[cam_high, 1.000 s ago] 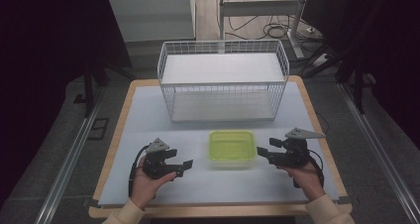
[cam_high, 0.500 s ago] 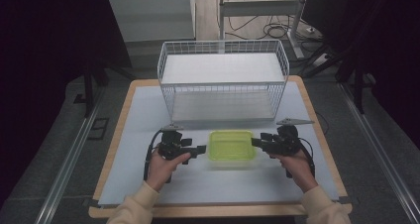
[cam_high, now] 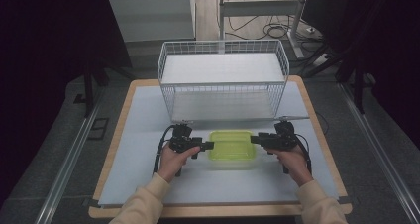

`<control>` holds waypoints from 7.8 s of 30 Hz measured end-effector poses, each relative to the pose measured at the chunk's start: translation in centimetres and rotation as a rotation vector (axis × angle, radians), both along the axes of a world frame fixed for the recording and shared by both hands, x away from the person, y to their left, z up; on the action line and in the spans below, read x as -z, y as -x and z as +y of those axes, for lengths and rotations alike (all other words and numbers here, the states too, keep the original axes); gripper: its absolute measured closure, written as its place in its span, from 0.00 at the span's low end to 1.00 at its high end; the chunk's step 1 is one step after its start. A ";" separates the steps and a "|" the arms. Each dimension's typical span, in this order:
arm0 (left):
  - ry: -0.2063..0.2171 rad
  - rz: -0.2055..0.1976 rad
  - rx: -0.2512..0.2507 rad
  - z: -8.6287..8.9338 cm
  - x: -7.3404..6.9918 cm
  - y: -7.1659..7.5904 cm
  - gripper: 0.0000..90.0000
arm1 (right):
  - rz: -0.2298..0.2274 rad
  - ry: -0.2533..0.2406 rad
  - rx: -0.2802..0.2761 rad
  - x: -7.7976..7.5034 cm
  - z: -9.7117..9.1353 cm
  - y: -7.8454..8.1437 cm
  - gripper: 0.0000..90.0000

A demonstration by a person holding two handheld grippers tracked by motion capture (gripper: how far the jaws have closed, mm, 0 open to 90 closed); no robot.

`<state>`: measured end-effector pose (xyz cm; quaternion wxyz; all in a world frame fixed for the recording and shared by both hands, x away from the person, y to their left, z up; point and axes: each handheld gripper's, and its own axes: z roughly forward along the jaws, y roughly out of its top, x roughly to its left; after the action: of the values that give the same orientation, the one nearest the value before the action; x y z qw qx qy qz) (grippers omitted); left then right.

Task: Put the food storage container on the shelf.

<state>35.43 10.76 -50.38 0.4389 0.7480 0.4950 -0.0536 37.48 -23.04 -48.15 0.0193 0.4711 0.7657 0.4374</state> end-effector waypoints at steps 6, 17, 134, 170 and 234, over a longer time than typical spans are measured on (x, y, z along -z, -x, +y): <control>0.021 0.021 0.017 -0.1 0.4 -0.3 0.49 | 0.049 -0.012 -0.001 0.8 -0.3 -0.3 0.60; 0.078 0.074 0.039 0.1 1.3 -0.6 0.70 | 0.151 -0.059 -0.038 2.2 -0.3 -0.6 0.71; 0.218 -0.234 0.083 4.2 -17.7 -4.7 0.91 | -0.143 -0.240 -0.079 -17.1 1.5 -3.7 0.90; 0.171 -0.154 -0.034 3.8 -17.8 -12.4 0.90 | -0.051 -0.233 0.034 -17.1 2.7 -12.0 0.89; 0.066 -0.339 -0.106 4.2 -19.2 -10.0 0.22 | -0.266 -0.127 0.059 -17.7 2.7 -9.6 0.38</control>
<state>45.45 14.95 -31.19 0.5428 0.7043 0.4504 0.0803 47.07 -20.36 -30.47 0.1036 0.4316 0.7131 0.5426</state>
